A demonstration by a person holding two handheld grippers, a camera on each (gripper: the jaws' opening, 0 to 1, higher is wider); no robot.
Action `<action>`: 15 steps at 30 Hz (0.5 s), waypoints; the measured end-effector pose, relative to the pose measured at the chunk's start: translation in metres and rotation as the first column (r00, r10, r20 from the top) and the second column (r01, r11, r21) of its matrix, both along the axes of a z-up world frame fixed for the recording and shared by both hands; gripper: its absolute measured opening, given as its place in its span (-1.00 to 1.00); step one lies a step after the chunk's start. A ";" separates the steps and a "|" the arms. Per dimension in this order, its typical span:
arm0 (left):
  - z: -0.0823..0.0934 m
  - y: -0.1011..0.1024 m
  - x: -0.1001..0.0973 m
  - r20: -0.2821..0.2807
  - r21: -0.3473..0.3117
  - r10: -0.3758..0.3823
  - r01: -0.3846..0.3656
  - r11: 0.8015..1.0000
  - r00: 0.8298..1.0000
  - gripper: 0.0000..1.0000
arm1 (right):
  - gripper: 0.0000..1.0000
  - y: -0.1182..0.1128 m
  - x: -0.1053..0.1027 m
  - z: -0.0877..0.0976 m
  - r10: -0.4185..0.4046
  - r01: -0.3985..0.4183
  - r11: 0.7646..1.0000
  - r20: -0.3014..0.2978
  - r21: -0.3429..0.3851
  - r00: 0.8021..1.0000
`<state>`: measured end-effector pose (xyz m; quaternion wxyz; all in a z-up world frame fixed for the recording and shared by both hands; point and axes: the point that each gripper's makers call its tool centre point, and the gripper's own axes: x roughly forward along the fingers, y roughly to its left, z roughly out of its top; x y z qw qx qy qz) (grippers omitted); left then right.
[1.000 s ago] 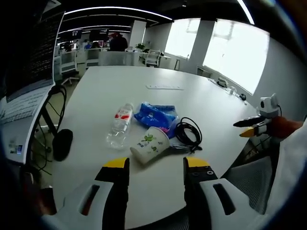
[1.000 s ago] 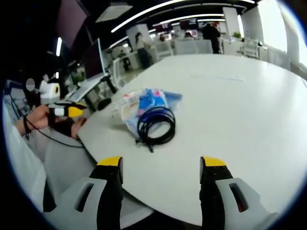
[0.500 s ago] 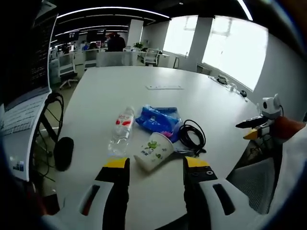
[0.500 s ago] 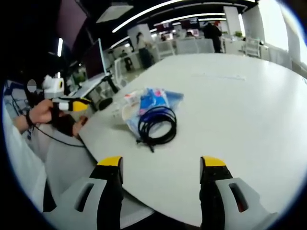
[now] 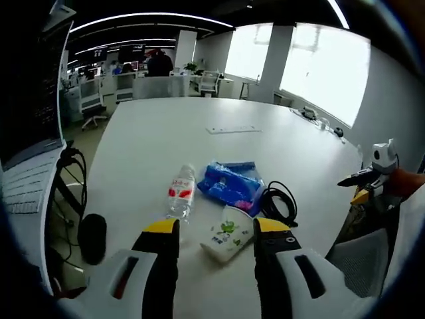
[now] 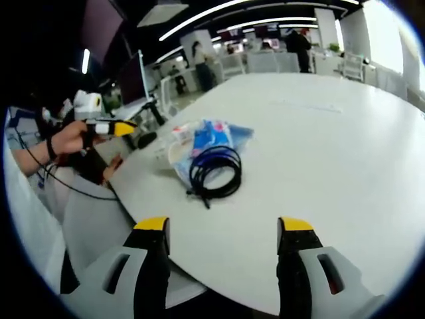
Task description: Arrange the tabletop items into an orderly group along one side of the table until the central work area is clear of visible clutter.
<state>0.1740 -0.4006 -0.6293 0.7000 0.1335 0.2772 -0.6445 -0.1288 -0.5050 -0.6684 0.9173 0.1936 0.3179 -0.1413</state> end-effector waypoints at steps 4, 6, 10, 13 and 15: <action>-0.002 -0.015 0.002 0.021 0.008 -0.020 0.020 1.000 1.000 -0.13 | 0.27 -0.001 -0.005 0.000 -0.005 0.005 1.000 -0.004 -0.001 1.000; -0.001 -0.023 0.004 0.027 0.007 -0.027 0.027 1.000 0.999 -0.13 | 0.27 -0.002 -0.007 -0.001 -0.007 0.007 1.000 -0.005 0.000 1.000; 0.001 -0.039 0.009 0.028 -0.005 -0.034 0.034 0.999 0.999 -0.14 | 0.28 -0.002 -0.009 -0.002 -0.006 0.006 1.000 -0.008 0.001 1.000; 0.001 -0.047 0.014 0.041 0.000 -0.036 0.036 0.999 0.999 -0.15 | 0.28 -0.002 -0.009 -0.002 -0.004 0.004 1.000 -0.006 0.002 1.000; 0.001 -0.052 0.017 0.056 0.009 -0.040 0.040 0.999 0.998 -0.15 | 0.28 -0.003 -0.010 -0.001 -0.010 0.010 1.000 -0.001 0.005 1.000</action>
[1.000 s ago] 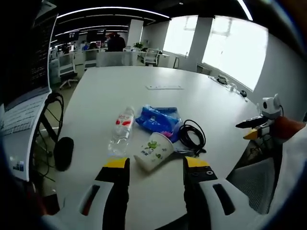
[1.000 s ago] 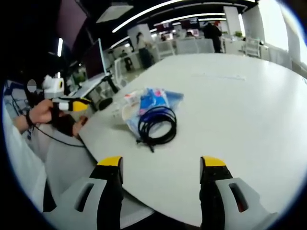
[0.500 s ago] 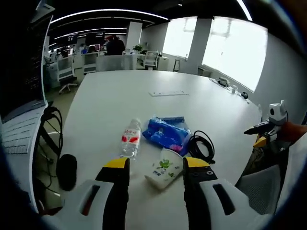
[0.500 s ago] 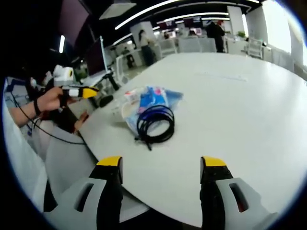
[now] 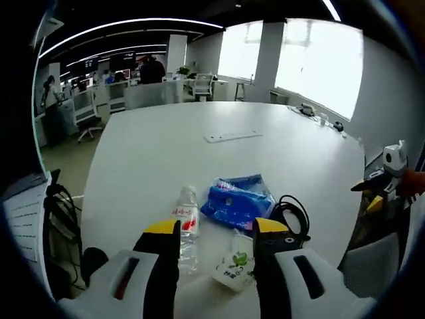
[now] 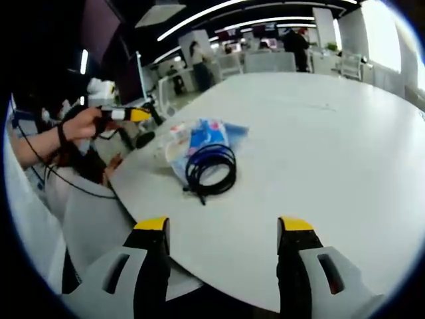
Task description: Arrange the tabletop items into an orderly group along one side of the table until the central work area is clear of visible clutter.
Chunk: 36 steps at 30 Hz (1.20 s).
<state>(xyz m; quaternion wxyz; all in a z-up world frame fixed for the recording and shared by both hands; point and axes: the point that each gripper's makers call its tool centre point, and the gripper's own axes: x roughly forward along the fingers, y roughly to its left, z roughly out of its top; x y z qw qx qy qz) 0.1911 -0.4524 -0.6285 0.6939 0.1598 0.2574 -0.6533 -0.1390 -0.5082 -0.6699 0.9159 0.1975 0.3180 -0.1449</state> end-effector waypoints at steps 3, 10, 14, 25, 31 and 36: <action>-0.005 -0.004 0.004 0.037 0.036 -0.018 0.017 0.999 0.999 -0.16 | 0.28 -0.001 -0.005 -0.002 -0.012 0.012 1.000 0.001 0.004 1.000; -0.014 -0.017 0.015 0.051 0.087 -0.026 0.021 0.996 0.998 -0.16 | 0.28 0.001 -0.011 -0.006 -0.033 0.033 0.999 0.002 0.022 0.999; -0.018 -0.024 0.028 0.048 0.115 -0.010 0.004 0.993 0.999 -0.14 | 0.28 0.000 -0.013 -0.008 -0.043 0.042 0.999 0.006 0.027 0.999; -0.052 -0.035 0.048 0.005 0.253 0.026 -0.027 0.967 1.000 -0.13 | 0.27 -0.012 -0.011 -0.010 -0.070 0.070 0.997 0.018 0.026 0.997; -0.076 -0.043 0.051 -0.012 0.310 0.021 -0.016 0.950 1.000 -0.12 | 0.27 -0.018 -0.010 -0.006 -0.078 0.078 0.997 0.025 0.020 0.997; -0.090 -0.052 0.054 -0.051 0.330 0.042 -0.023 0.944 0.998 -0.10 | 0.27 -0.017 -0.016 -0.010 -0.091 0.091 0.995 0.012 0.032 0.996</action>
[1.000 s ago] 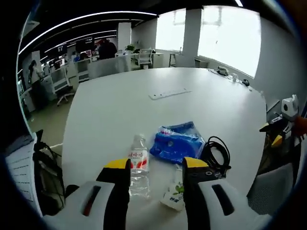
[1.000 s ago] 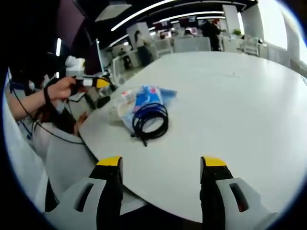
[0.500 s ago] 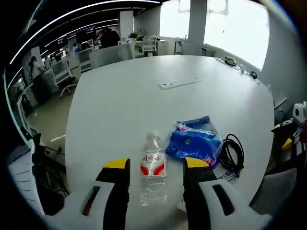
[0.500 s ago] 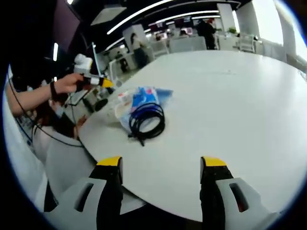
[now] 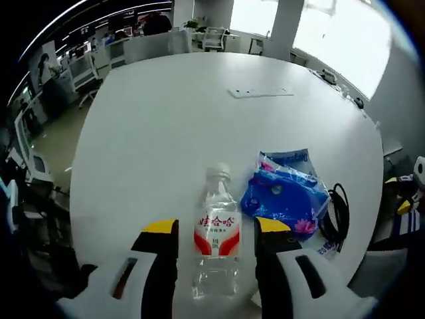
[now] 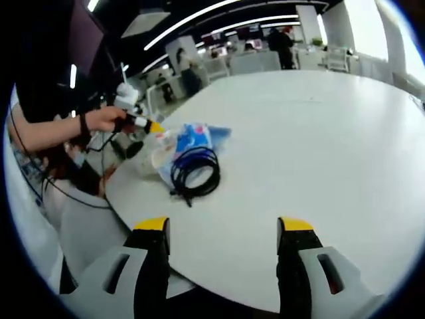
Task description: Arrange the tabletop items into an orderly group along one side of the table until the central work area is clear of visible clutter.
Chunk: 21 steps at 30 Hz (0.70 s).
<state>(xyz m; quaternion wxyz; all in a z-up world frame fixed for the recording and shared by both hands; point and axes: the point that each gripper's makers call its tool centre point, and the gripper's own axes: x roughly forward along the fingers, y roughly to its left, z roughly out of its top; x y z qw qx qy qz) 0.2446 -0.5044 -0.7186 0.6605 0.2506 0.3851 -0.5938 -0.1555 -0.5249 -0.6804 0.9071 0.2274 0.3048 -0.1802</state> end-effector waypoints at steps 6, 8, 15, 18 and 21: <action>-0.020 -0.008 -0.005 -0.011 0.047 -0.036 0.037 0.998 0.999 -0.07 | 0.27 0.000 -0.007 -0.002 -0.021 0.021 1.000 -0.009 0.014 1.000; -0.026 -0.009 -0.007 -0.004 0.060 -0.057 0.057 0.997 0.998 -0.07 | 0.27 -0.001 -0.009 -0.003 -0.024 0.025 1.000 -0.015 0.016 1.000; -0.039 -0.007 -0.009 0.006 0.106 -0.091 0.090 0.990 0.996 -0.14 | 0.27 0.001 -0.012 -0.005 -0.036 0.037 0.999 -0.023 0.024 0.999; -0.039 -0.008 -0.011 -0.037 0.087 -0.053 0.056 0.995 0.998 -0.20 | 0.27 0.001 -0.012 -0.006 -0.041 0.042 0.999 -0.025 0.025 0.999; -0.037 -0.008 -0.010 -0.036 0.082 -0.052 0.055 0.995 0.998 -0.22 | 0.26 0.002 -0.011 -0.006 -0.040 0.041 0.999 -0.027 0.026 0.999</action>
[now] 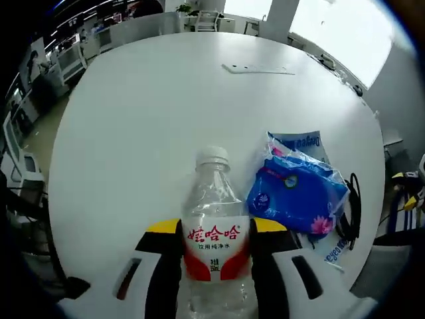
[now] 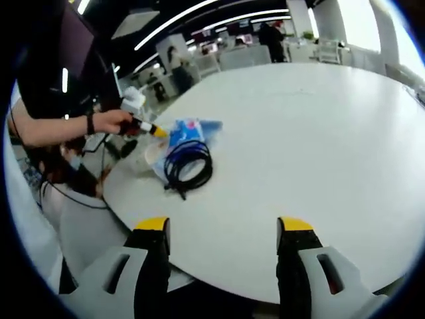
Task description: Arrange the tabletop items into an orderly group along one side of the table until the central work area is clear of visible clutter.
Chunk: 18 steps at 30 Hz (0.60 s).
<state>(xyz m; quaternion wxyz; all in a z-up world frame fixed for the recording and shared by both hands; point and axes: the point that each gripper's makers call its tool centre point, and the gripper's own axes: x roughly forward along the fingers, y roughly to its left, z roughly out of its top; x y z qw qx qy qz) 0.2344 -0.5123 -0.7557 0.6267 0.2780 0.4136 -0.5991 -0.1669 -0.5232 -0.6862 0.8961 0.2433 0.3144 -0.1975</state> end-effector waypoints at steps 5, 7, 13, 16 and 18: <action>0.002 0.000 0.002 0.001 -0.013 0.003 -0.003 1.000 1.000 -0.24 | 0.26 0.000 0.002 0.000 0.002 -0.002 1.000 0.000 -0.002 1.000; 0.005 0.000 0.003 0.009 -0.022 0.002 -0.002 1.000 1.000 -0.24 | 0.26 0.000 0.004 0.001 0.003 -0.003 1.000 0.000 -0.003 1.000; 0.012 0.000 0.008 0.010 -0.046 0.018 -0.017 0.999 1.000 -0.24 | 0.25 0.001 0.004 0.002 0.005 -0.005 1.000 -0.002 -0.006 1.000; 0.013 0.000 0.011 0.010 -0.055 0.028 -0.027 0.998 1.000 -0.24 | 0.25 0.001 0.004 0.002 0.006 -0.006 1.000 -0.001 -0.008 1.000; 0.014 0.000 0.011 0.012 -0.059 0.031 -0.031 0.998 0.999 -0.24 | 0.25 0.001 0.005 0.003 0.007 -0.007 1.000 0.001 -0.007 1.000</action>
